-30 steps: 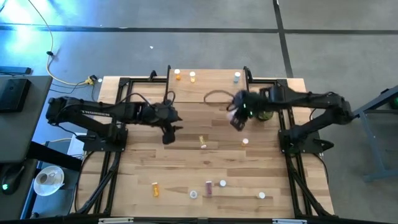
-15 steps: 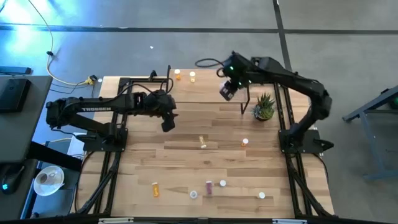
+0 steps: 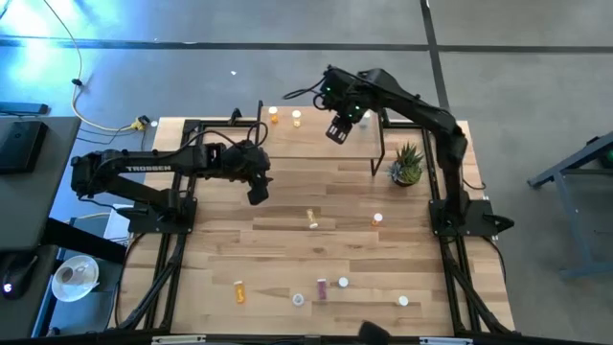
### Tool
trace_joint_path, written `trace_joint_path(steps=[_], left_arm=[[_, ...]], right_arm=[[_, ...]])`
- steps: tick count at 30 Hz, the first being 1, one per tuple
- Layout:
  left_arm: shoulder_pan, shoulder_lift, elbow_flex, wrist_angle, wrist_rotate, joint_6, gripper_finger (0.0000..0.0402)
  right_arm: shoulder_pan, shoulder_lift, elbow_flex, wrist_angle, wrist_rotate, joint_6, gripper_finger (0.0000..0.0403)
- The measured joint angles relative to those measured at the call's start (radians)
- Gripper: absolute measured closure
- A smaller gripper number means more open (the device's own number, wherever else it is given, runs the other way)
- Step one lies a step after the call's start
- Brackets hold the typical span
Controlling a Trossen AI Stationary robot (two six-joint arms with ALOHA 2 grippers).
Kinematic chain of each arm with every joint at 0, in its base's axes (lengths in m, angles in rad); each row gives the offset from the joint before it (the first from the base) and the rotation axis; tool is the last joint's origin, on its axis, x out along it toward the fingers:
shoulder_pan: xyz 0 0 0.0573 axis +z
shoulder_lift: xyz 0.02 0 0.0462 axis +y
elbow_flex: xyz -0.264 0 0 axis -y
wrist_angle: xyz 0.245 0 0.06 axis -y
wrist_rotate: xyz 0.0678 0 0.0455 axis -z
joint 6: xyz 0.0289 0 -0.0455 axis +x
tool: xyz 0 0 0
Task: Pick and place medicine bottles onto shelf by color
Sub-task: Put the middle white pill bottle on the shelf
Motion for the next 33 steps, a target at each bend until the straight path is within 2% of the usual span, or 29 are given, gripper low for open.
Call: trace_joint_path(steps=[12,33], left_arm=[[0.000,0.000,0.000,0.000,0.000,0.000,0.0241],[0.000,0.001,0.000,0.001,-0.002,0.026,0.0241]], right_arm=[[-0.002,0.076,0.021,0.050,0.001,-0.213,0.0283],[-0.038,0.078,0.000,0.083,-0.009,-0.263,0.0275]])
